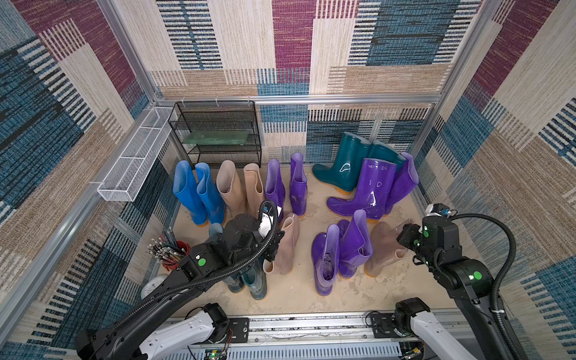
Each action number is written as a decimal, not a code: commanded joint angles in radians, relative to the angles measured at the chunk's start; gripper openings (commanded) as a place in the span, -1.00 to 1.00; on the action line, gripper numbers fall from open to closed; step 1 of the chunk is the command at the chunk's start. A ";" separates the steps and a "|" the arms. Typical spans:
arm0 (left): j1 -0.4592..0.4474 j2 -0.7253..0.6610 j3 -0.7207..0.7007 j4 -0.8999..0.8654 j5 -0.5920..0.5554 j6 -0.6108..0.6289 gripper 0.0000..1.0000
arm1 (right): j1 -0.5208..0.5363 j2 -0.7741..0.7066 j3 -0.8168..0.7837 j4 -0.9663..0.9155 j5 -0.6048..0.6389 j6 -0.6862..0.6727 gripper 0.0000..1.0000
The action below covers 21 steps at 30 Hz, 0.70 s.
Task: Match and arrange rain boots in pairs
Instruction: Pair a pair of rain boots at the center of the board.
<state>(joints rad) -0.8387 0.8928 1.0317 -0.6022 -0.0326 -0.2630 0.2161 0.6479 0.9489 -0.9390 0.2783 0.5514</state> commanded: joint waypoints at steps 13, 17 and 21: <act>0.001 -0.025 0.074 -0.099 0.004 -0.096 -1.00 | 0.001 0.032 0.116 0.057 -0.057 -0.142 -1.00; 0.002 -0.017 0.081 -0.100 0.003 -0.116 -1.00 | 0.002 0.047 0.178 0.058 -0.077 -0.164 -1.00; 0.002 -0.019 0.051 -0.089 -0.017 -0.140 -1.00 | 0.002 0.077 0.265 0.076 -0.101 -0.200 -1.00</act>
<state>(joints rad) -0.8379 0.8764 1.0927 -0.7654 -0.0284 -0.3637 0.2157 0.7113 1.1675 -0.9730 0.2020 0.3920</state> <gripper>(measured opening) 0.082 0.123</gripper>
